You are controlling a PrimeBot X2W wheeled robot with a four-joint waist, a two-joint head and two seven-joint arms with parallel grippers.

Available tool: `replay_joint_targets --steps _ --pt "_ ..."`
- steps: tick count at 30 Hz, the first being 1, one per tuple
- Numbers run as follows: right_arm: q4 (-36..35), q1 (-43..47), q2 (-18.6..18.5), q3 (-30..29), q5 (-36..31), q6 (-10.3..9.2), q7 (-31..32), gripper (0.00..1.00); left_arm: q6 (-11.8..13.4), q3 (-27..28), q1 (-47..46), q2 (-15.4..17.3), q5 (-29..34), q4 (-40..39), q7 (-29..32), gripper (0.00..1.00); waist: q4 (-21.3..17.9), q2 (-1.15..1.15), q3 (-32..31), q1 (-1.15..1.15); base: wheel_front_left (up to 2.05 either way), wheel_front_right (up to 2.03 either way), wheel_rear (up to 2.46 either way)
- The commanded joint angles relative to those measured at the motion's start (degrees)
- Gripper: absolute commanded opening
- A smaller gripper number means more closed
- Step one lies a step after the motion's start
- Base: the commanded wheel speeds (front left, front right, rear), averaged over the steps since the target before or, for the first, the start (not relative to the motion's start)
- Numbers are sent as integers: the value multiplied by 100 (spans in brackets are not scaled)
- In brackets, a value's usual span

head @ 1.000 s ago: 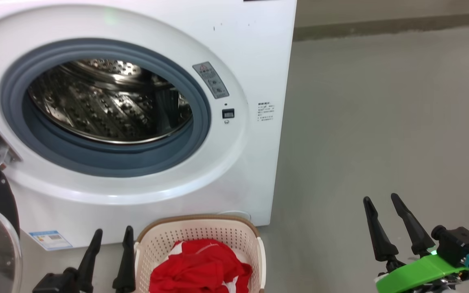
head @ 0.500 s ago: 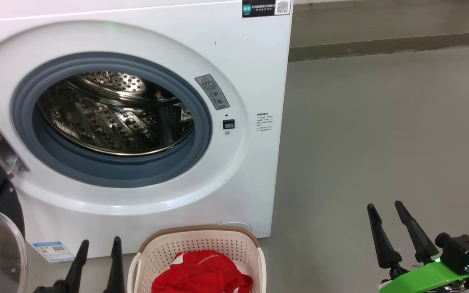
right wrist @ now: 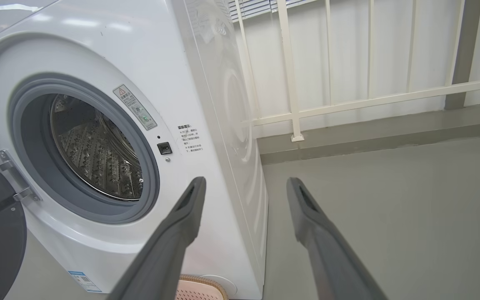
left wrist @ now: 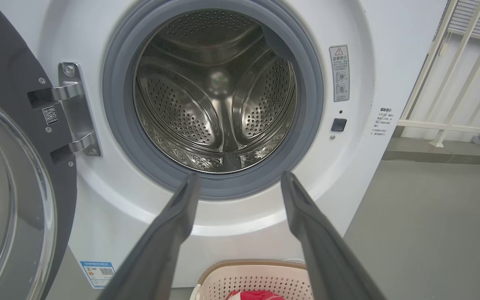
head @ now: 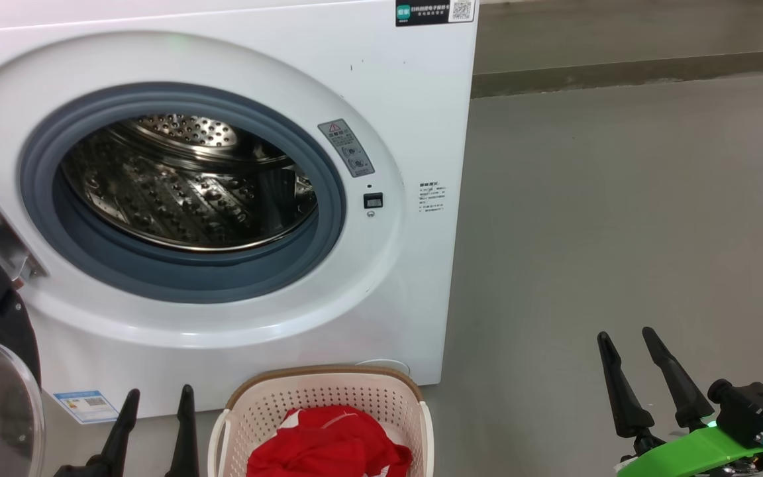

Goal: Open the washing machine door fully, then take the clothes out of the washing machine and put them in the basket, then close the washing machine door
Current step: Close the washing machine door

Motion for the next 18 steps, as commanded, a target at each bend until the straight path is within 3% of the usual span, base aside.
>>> replay_joint_targets --steps 1,10,18 --pt "-151 -69 -81 122 -54 20 -36 100 -24 210 -78 64 47 -137 -69 100 3 0 2 0 0 0 0" --pt "-161 -73 -45 121 -56 20 -36 100 13 216 -73 64 133 -125 -69 100 13 0 26 0 -18 18 0" --pt "-152 -97 -16 106 -48 20 -36 100 33 219 -85 64 149 -118 -69 100 22 0 49 0 -121 121 0"
